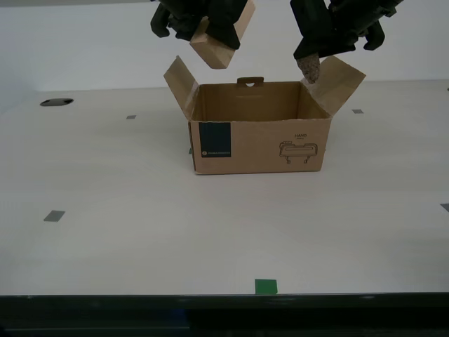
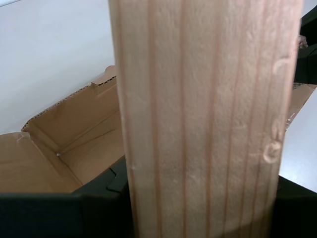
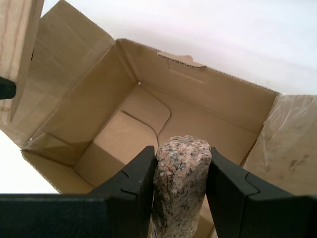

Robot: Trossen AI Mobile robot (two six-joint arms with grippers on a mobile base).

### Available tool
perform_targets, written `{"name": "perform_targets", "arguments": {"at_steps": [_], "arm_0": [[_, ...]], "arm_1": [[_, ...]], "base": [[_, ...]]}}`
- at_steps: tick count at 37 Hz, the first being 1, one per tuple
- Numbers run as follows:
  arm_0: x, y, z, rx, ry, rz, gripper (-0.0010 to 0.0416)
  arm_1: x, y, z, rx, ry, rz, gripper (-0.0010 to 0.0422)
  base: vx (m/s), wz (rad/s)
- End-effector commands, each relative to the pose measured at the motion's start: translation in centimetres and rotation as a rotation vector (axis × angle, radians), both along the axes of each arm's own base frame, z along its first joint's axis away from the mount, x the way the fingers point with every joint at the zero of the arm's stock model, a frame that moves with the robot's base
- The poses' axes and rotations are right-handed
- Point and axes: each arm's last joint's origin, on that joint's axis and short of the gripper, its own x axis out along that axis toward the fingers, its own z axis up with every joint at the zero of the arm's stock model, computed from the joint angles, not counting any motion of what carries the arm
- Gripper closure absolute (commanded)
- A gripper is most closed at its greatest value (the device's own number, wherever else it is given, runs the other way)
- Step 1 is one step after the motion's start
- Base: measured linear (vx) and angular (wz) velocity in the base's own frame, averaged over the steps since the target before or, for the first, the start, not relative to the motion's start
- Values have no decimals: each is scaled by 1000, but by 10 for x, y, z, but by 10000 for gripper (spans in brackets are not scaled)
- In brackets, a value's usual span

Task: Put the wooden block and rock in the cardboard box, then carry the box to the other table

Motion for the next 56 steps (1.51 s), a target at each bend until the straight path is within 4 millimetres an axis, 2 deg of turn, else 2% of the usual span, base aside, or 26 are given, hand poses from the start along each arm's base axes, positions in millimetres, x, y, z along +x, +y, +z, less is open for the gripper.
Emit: {"name": "perform_targets", "arguments": {"at_steps": [1, 12, 40, 44, 56], "arm_0": [[-1, 1, 3, 9, -8, 6, 406], [-2, 6, 3, 12, -7, 20, 406], [-5, 11, 3, 12, -3, 35, 402], [-5, 11, 2, 10, 3, 36, 403], [-7, 12, 0, -4, 29, 34, 403]], "arm_1": [[-1, 0, -5, -4, -8, -4, 412], [-6, 4, -30, -21, -4, 13, 412], [-7, 4, -31, -27, 0, 2, 411], [-7, 4, -31, -27, 0, 2, 390], [-7, 4, -31, -27, 0, 2, 287]], "base": [[0, 0], [0, 0], [0, 0], [0, 0], [0, 0]]}}
